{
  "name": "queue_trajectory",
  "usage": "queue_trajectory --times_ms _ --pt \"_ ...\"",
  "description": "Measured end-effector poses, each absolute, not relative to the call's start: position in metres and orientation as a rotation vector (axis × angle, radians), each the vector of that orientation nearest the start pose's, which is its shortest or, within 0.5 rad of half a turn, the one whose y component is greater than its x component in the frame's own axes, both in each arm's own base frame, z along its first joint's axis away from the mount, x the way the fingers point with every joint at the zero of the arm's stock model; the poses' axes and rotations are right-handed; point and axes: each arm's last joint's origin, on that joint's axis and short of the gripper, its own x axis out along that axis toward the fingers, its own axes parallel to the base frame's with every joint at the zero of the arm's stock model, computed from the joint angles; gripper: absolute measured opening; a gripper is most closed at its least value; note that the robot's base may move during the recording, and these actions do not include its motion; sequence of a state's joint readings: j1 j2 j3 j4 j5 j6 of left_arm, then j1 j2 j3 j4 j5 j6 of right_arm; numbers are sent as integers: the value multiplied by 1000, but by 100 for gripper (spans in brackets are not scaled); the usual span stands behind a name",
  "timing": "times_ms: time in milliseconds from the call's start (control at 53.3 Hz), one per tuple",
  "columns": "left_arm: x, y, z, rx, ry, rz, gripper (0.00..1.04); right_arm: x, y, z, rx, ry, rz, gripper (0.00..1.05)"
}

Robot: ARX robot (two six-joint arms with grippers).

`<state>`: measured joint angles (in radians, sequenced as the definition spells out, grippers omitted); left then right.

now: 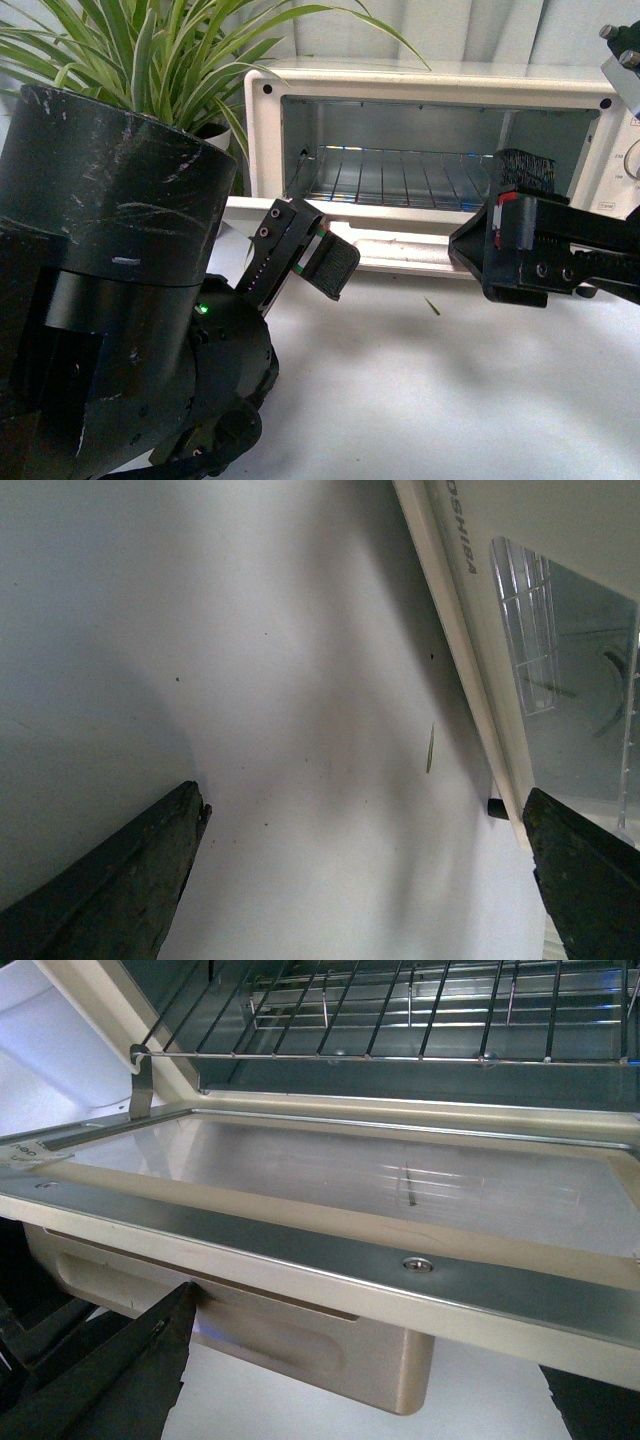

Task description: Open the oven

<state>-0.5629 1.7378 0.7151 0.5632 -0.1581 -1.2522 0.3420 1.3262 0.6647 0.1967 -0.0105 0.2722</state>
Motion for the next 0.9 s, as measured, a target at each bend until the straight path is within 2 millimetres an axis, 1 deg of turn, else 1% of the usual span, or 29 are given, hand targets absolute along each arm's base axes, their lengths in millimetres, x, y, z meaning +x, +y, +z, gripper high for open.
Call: queue_trajectory --times_ms 131,300,375,450,544,712,900 --pt "279 -170 143 -1029 610 -74 98 246 87 218 198 492 249 95" --pt "277 -166 143 -983 604 -62 98 225 80 238 266 436 262 95" --pt "276 -163 143 -951 599 -53 98 218 76 248 286 397 265 95" --pt "275 -161 142 -921 596 -52 98 216 72 252 296 378 256 95" --pt "274 -160 142 -893 591 -49 98 214 67 254 309 373 251 95" --pt "273 -159 140 -850 584 -45 98 214 61 252 319 377 228 95" --pt "271 -156 138 -743 560 -30 98 213 58 248 322 386 225 95"
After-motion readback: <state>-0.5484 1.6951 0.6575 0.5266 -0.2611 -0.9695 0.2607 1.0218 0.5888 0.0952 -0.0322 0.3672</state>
